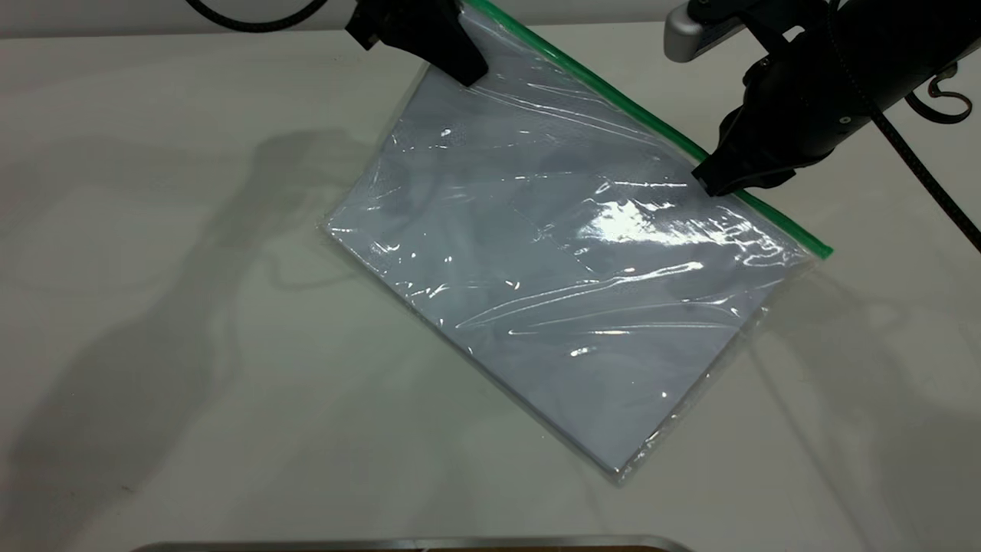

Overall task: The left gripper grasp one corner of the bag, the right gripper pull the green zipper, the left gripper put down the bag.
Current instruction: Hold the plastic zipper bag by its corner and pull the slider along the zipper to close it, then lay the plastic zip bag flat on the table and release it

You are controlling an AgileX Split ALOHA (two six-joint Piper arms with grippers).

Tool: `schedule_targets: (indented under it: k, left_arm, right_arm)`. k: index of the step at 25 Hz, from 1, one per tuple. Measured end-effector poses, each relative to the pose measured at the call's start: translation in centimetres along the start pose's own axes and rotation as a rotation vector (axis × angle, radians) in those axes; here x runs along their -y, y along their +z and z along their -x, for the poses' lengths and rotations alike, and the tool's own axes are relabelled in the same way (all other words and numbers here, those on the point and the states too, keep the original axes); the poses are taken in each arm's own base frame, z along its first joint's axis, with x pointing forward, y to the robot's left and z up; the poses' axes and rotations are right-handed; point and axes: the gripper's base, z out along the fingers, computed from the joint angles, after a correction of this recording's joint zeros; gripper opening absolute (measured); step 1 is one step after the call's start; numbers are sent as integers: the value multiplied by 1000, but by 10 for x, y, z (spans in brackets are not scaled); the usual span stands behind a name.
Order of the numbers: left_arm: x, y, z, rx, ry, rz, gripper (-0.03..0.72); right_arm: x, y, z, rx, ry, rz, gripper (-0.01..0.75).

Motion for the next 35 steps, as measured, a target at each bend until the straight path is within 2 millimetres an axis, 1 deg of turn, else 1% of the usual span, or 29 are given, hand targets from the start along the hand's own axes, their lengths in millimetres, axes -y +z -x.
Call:
schedule_targets:
  k: [12, 19, 22, 25, 32, 35]
  left_arm:
    - [-5, -17, -20, -7, -47, 33, 51]
    - [-7, -23, -28, -32, -90, 41, 51]
    - [-7, -24, -30, -43, -92, 42, 51]
    - [-7, -23, -29, -38, -94, 41, 51]
    - [-7, -23, -29, -36, -101, 41, 51]
    - [-6, -21, -27, -40, -132, 39, 66]
  right_arm:
    - [3, 0, 0, -3, 32, -33, 44]
    - [10, 0, -4, -22, 104, -121, 44]
    - [14, -1, -14, -61, 131, -183, 44]
    - [13, -1, -19, -79, 142, -190, 44]
    - [12, -1, -21, -86, 148, -193, 49]
    - [13, -1, -21, -87, 149, -199, 75]
